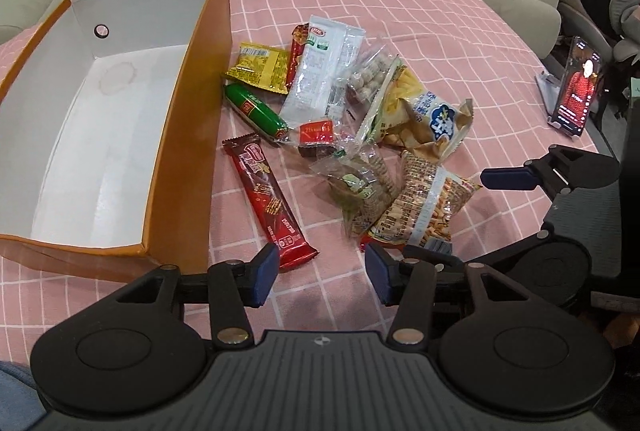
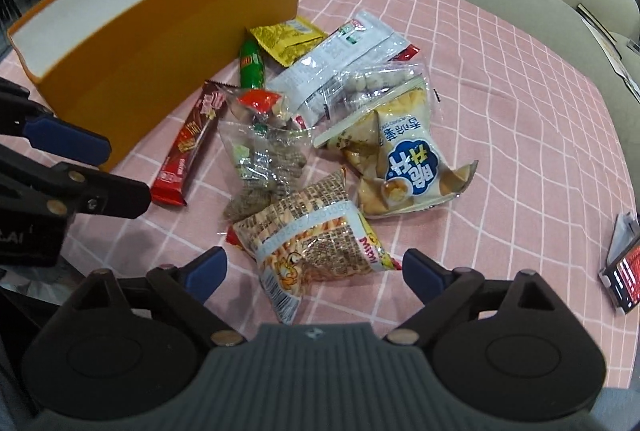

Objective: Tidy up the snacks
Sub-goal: 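Grasp the clear nut bag with the left tool while the right tool grasps the peanut snack bag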

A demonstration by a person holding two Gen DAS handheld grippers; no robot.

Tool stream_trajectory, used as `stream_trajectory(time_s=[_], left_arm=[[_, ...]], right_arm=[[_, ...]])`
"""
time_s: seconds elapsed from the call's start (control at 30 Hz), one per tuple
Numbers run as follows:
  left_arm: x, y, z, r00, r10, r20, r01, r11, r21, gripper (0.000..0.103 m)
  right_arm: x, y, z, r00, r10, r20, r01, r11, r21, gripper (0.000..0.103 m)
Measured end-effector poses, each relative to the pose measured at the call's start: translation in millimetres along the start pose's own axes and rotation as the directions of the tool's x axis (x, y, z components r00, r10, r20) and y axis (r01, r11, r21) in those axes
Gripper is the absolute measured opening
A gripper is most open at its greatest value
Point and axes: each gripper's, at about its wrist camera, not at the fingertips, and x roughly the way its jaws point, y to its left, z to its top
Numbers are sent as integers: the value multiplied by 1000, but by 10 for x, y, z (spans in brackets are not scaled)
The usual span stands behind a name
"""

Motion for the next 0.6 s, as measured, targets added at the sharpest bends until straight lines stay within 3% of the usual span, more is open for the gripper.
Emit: stream_trajectory(time_s=[0.2,0.6], left_arm=[[77,-11,-2,1000,3,7,-3,1000,-1,62],[164,6,47,996,-65,69,70,995,-78,66]], right_arm=[[135,-13,1,999,-49,-19,49,999,-8,82],[83,-176,-28,1000,-2,4,2,997,81,63]])
